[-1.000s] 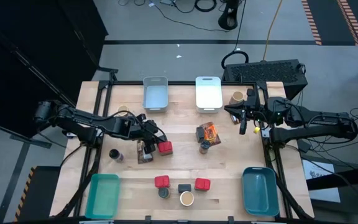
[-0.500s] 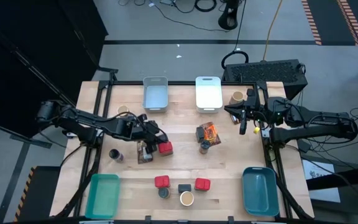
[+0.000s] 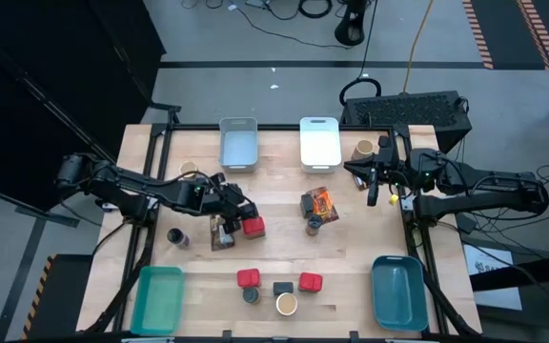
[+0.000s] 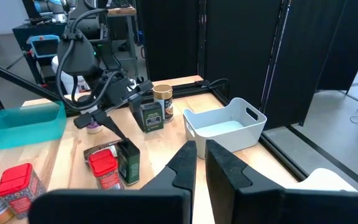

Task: Sort spices by type
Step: Put the black spice can into the gray bin

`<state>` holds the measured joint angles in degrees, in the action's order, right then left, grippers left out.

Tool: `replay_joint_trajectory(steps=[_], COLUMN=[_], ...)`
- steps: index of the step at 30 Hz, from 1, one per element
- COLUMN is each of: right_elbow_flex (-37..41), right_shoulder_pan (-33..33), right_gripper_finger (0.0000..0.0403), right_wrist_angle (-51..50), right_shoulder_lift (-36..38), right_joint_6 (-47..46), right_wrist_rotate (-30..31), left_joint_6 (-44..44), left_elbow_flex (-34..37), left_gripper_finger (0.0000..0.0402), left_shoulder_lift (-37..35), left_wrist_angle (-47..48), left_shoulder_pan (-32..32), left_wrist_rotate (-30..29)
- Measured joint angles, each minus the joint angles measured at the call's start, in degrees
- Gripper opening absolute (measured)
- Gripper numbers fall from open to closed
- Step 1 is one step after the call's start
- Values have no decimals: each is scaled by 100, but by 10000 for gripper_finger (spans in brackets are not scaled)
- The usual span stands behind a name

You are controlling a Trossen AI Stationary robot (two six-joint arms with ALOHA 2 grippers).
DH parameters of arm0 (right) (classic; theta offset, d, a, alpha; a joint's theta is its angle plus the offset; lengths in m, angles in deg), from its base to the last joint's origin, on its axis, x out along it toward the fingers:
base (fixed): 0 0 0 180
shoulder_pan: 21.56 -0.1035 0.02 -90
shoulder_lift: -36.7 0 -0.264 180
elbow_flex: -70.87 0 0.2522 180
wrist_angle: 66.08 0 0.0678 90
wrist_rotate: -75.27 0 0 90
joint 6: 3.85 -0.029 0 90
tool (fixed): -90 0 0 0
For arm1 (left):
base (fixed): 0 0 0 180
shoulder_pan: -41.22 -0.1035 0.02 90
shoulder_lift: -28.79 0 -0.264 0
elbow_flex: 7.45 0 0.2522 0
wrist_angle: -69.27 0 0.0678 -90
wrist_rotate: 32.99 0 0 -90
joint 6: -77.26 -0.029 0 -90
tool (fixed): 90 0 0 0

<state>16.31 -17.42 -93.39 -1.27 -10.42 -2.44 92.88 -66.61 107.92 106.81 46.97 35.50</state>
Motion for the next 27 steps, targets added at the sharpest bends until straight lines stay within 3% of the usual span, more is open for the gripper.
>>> replay_joint_trajectory(steps=[17,21,27], right_elbow_flex=[0,0,0], right_shoulder_pan=[0,0,2], right_gripper_finger=[18,18,18], right_wrist_angle=[-1,-1,-1], right_shoulder_lift=[0,0,0], right_joint_6=[0,0,0], right_wrist_rotate=[1,1,1], left_joint_6=[-68,-258,-243], left_elbow_flex=[-188,-189,-190], left_gripper_finger=[210,210,223], left_shoulder_lift=[4,4,4], left_wrist_angle=[-158,-497,-381], left_shoulder_pan=[2,1,-9], left_wrist_rotate=[105,486,518])
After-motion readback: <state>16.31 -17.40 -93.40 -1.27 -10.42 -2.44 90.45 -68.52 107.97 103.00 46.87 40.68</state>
